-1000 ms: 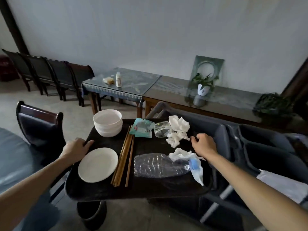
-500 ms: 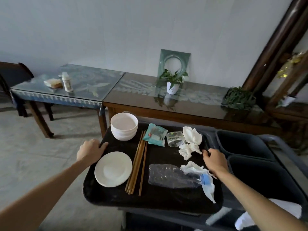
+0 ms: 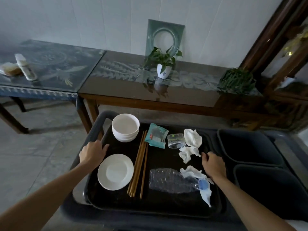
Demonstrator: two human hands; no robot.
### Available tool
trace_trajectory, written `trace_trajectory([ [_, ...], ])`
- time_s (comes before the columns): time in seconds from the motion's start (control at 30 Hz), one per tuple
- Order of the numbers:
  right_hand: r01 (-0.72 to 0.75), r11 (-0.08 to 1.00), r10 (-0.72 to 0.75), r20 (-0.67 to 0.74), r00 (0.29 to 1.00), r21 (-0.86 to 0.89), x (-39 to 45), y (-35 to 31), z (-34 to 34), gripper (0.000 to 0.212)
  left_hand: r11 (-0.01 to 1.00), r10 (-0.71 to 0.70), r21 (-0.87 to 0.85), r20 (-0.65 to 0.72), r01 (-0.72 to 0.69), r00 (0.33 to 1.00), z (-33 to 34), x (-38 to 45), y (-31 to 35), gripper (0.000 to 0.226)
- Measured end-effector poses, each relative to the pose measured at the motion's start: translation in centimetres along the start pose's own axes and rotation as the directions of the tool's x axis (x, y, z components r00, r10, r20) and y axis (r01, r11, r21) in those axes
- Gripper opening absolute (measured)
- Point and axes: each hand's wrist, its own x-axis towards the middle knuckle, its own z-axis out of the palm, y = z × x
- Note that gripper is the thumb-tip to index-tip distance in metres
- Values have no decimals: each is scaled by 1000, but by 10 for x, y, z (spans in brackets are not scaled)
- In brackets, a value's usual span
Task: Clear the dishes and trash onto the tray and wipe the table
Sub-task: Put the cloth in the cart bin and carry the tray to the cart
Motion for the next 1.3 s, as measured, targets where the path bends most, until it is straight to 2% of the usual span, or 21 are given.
trace_trajectory([
  [0.23,3,995,3,59,998,-98,21,-1,17,37,994,-54,100,80,45,995,18,21,15,41],
  [0.53,19,984,1,108,994,-179,30,-6,14,36,987,-87,145,72,76,994,32,25,20,39],
  [0.7,-70,998,68,170,983,4,30,3,9,30,989,-145,44,99,141,984,34,10,19,28],
  [0.77,-99,991,84,165,983,85,25,7,5,9,987,-156,-22,107,159,982,31,5,17,23],
  [0.83,-129,978,100,170,980,166,20,13,4,23,982,-146,-107,83,155,986,28,2,15,19],
  [0.87,-154,965,117,179,977,212,17,16,3,24,972,-160,-162,67,169,985,27,-1,14,20],
  [0.93,-244,917,179,221,959,315,15,17,-3,17,900,-289,-317,83,300,954,23,-3,11,27],
  [0.97,-331,854,232,277,932,401,18,17,-6,22,815,-369,-425,142,393,918,20,-3,9,31],
  [1.03,-530,651,295,462,836,544,24,15,-15,35,515,-411,-661,367,545,834,12,-1,8,39],
  [1.07,-589,587,290,535,794,556,26,15,-19,44,362,-371,-707,489,607,790,8,1,8,42],
  [1.1,-623,556,276,584,763,551,29,17,-22,52,278,-320,-705,573,653,755,3,2,7,47],
  [1.17,-646,536,259,623,738,543,31,21,-25,65,247,-266,-670,647,700,714,-4,1,6,58],
  [1.3,-615,550,236,601,763,565,24,18,-26,79,253,-156,-684,669,684,727,-13,-9,6,73],
])
